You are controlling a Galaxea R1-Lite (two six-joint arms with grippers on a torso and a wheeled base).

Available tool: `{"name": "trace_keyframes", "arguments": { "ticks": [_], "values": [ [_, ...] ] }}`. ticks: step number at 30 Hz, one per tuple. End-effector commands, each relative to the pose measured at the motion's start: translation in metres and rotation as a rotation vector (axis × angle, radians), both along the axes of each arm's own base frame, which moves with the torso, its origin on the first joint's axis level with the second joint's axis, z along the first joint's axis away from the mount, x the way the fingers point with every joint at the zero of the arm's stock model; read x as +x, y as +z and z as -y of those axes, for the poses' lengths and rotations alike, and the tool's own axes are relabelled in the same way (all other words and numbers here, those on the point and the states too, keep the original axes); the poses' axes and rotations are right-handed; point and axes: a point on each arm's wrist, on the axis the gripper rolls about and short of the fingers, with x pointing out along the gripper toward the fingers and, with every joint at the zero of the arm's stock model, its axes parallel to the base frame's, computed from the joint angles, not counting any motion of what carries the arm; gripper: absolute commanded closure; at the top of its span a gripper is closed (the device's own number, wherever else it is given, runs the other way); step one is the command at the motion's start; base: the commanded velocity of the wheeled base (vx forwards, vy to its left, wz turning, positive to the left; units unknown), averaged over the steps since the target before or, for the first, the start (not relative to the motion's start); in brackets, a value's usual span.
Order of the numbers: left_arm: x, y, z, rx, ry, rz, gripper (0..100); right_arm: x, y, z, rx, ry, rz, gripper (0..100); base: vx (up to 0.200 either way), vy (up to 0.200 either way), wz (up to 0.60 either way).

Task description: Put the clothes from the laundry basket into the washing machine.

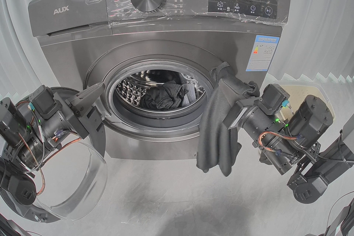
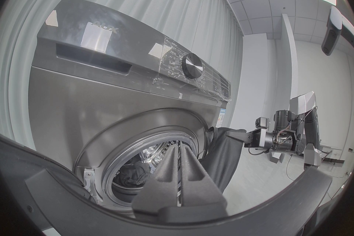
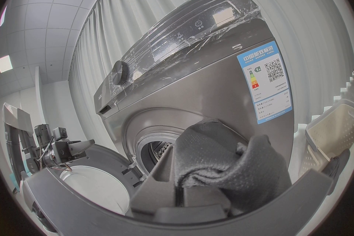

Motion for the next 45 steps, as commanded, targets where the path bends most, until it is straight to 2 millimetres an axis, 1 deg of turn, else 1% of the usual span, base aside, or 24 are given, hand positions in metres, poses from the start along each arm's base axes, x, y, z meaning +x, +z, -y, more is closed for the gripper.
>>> {"name": "trace_keyframes", "arguments": {
  "ticks": [1,4,9,11,13,15,17,20,22,26,29,30,38,42,45],
  "values": [
    [0.0,-0.005,0.001,0.006,-0.002,-0.022,100,-0.001,0.002,0.0,0.005,0.002,0.005,100,0.0,0.0,0.0],
    [0.002,-0.013,0.001,0.018,-0.003,-0.054,100,-0.002,0.002,0.0,0.004,0.003,0.004,100,0.0,0.0,0.0],
    [0.007,-0.032,0.004,0.045,-0.006,-0.13,100,-0.002,0.001,0.0,0.004,0.008,0.002,100,0.0,0.0,0.0],
    [0.006,-0.034,0.005,0.05,-0.01,-0.14,100,-0.003,0.001,-0.001,0.003,0.01,0.001,100,0.0,0.0,0.0],
    [0.005,-0.051,0.013,0.083,-0.044,-0.207,100,-0.009,0.005,-0.01,0.009,0.053,0.018,100,0.0,0.0,0.0],
    [0.006,-0.067,0.018,0.121,-0.057,-0.261,100,-0.009,0.008,-0.017,0.012,0.07,0.033,100,0.0,0.0,0.0],
    [0.008,-0.076,0.019,0.152,-0.056,-0.279,100,-0.01,0.01,-0.026,0.01,0.093,0.05,100,0.0,0.0,0.0],
    [0.014,-0.08,0.021,0.172,-0.054,-0.28,100,-0.013,0.011,-0.039,-0.002,0.125,0.059,100,0.0,0.0,0.0],
    [0.017,-0.084,0.023,0.179,-0.059,-0.289,100,-0.015,0.01,-0.043,-0.018,0.136,0.042,100,0.0,0.0,0.0],
    [0.019,-0.091,0.037,0.19,-0.097,-0.308,100,-0.02,0.012,-0.051,-0.016,0.154,0.04,100,0.0,0.0,0.0],
    [0.021,-0.099,0.043,0.202,-0.112,-0.33,100,-0.017,0.006,-0.055,-0.028,0.153,0.028,100,0.0,0.0,0.0],
    [0.024,-0.102,0.049,0.207,-0.125,-0.334,100,-0.016,0.004,-0.057,-0.029,0.151,0.027,100,0.0,0.0,0.0],
    [0.042,-0.117,0.07,0.219,-0.148,-0.344,100,-0.012,-0.002,-0.069,-0.029,0.164,0.025,100,0.0,0.0,0.0],
    [0.044,-0.119,0.078,0.22,-0.169,-0.337,100,-0.009,-0.003,-0.072,-0.026,0.164,0.029,100,0.0,0.0,0.0],
    [0.042,-0.118,0.084,0.217,-0.196,-0.338,100,-0.008,-0.005,-0.074,-0.027,0.162,0.029,100,0.0,0.0,0.0]
  ]
}}
